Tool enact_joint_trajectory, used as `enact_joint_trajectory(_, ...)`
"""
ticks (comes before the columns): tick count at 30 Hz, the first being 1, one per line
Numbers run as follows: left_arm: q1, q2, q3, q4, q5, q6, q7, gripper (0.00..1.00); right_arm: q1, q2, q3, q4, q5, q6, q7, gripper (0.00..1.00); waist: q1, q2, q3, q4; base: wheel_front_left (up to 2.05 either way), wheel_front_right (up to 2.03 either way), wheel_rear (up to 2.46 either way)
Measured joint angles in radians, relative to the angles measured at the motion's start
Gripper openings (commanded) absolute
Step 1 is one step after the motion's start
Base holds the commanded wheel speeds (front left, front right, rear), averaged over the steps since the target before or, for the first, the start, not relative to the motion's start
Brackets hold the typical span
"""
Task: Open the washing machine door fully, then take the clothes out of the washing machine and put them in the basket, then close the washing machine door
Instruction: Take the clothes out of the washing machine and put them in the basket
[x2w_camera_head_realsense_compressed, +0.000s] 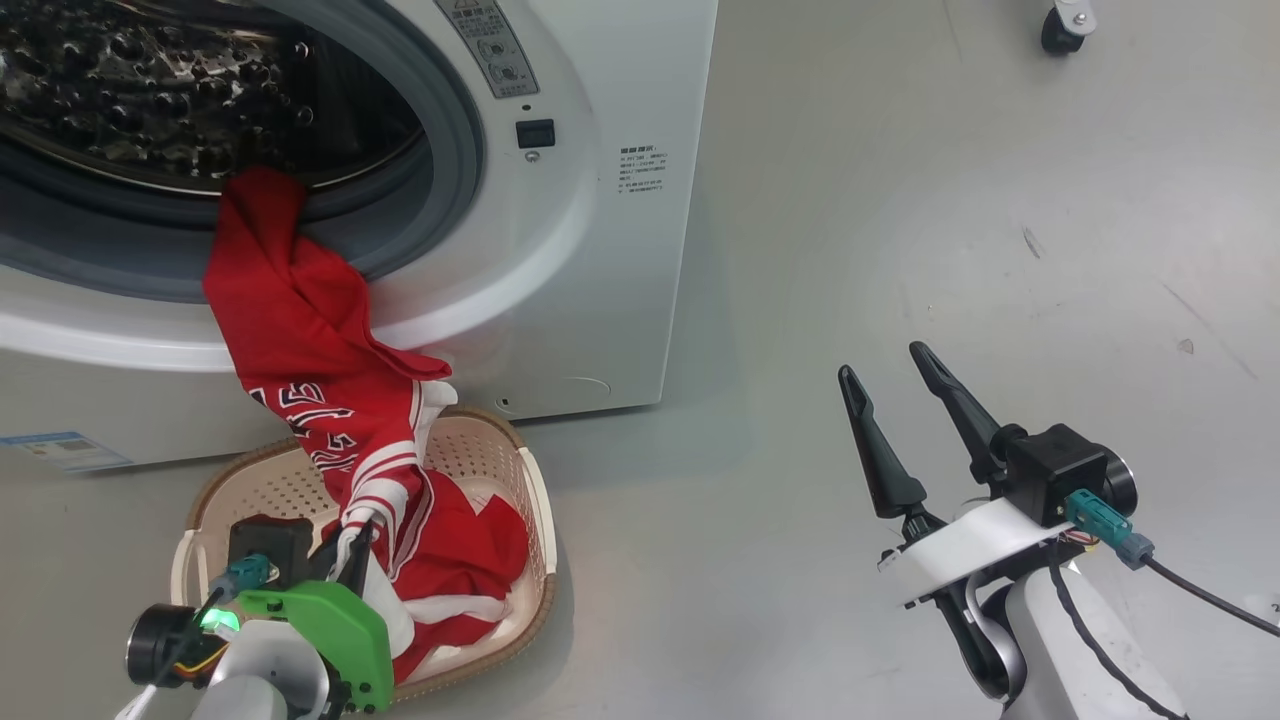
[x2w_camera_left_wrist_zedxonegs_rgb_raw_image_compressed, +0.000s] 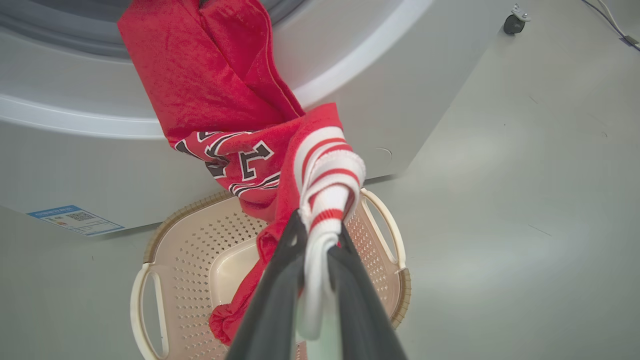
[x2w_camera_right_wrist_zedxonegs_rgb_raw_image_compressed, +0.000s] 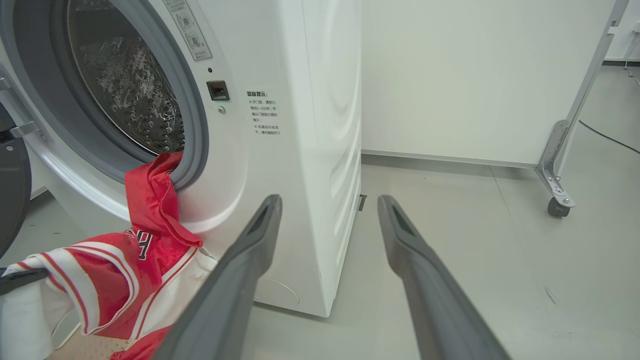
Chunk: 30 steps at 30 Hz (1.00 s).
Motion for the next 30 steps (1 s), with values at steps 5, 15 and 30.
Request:
enact_joint_trajectory(5,-0.007,0.000,-0.005,0.028,-0.006,0.000,0.045,0.00,-0.017,0.000,-0.001,-0.008,0.000,0.000,0.000,1.00,0.0000,0.0000,0.038,-0.006,0.00,0.00,0.00)
enact_joint_trajectory(15,-0.100,0.005,-0.015,0.118,-0.001,0.000,0.115,0.00,-0.059,-0.003,0.007,-0.026,-0.007,0.000,0.000,1.00,0.0000,0.0000,0.131,-0.022,0.00,0.00,0.00)
enact_joint_trajectory(30,-0.215,0.036,0.035,0.271,0.002,0.035,0.143,0.00,-0.120,-0.002,0.018,-0.037,-0.008,0.001,0.000,1.00,0.0000,0.0000,0.259,-0.076,0.00,0.00,0.00)
